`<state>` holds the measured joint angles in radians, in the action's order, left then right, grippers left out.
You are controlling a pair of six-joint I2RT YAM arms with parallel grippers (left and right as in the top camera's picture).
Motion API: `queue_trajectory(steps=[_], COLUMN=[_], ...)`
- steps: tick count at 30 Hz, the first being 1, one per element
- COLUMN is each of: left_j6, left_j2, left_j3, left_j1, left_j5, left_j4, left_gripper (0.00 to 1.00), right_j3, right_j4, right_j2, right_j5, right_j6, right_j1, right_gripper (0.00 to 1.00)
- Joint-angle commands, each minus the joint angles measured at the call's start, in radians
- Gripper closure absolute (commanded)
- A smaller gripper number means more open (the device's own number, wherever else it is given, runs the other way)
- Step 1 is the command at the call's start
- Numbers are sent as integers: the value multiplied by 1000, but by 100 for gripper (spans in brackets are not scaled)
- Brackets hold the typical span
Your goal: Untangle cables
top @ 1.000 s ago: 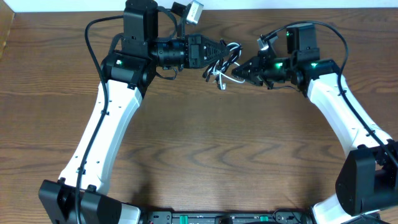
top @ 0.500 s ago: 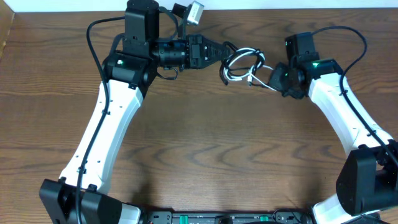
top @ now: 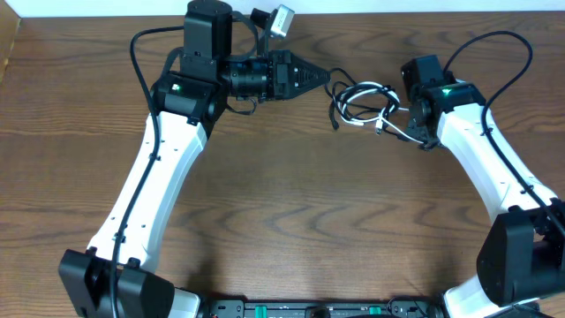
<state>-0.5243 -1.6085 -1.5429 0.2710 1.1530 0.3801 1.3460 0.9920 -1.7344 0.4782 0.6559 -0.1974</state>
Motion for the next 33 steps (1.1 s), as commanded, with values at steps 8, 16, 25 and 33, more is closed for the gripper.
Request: queue_trajectory(steps=[8,16,25,33], left_j6=[-3,61,106,106], left_j2=[26,22,-45,-127], left_j3=[-12,-12,-12,-12], left_j1=[16,16,16,16], left_j5=[28,-205,-362,-361], left_j4=[45,227,349,353], left_gripper=[93,92,93,93], right_j3=[-5,-5,-5,-7], right_j4=[-284,-340,-241,-125], right_j2=[25,111,288,221], right_j5=[-684,-926,-951,-877], right_j6=[-328,-366,-200,-133], right_j1=[8,12,43,-2], right_gripper=[99,99,99,99])
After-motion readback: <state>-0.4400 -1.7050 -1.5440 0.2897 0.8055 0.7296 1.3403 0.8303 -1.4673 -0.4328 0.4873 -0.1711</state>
